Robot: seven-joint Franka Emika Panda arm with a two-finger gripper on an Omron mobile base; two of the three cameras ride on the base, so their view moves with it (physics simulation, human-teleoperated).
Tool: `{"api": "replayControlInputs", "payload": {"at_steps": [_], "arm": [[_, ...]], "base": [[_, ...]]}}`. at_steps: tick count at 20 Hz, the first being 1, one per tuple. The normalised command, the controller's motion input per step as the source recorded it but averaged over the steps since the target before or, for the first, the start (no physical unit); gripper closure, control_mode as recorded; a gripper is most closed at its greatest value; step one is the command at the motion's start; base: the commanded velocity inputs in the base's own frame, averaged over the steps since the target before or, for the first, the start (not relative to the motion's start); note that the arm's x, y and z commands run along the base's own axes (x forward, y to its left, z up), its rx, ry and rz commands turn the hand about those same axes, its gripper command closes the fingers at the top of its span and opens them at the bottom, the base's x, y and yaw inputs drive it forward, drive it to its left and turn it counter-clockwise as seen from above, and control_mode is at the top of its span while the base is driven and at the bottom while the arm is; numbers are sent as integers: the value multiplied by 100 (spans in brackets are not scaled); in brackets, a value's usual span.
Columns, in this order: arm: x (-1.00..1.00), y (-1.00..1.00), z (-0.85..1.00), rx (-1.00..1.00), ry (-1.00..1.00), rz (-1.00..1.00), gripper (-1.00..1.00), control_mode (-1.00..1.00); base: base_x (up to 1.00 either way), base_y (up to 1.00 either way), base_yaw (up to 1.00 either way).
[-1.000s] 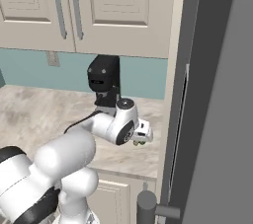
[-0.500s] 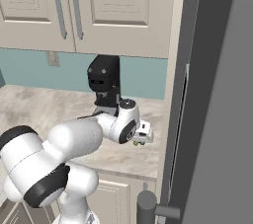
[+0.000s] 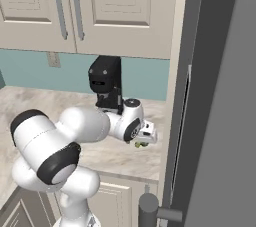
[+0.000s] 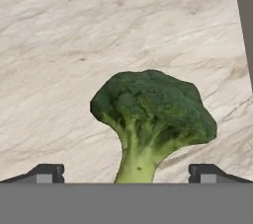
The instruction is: Place the broccoli in the correct fridge rack based on whether it is a fruit or vegetable. Finally, close the fridge door.
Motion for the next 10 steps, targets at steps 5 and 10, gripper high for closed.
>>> {"api": "replayControlInputs", "payload": {"at_steps": [5, 10], "arm": [[13, -6, -21, 0, 5, 0, -100, -100], [2, -1, -31, 0, 1, 0, 100, -100]], "base": [[0, 0, 0], [0, 0, 0]]}}
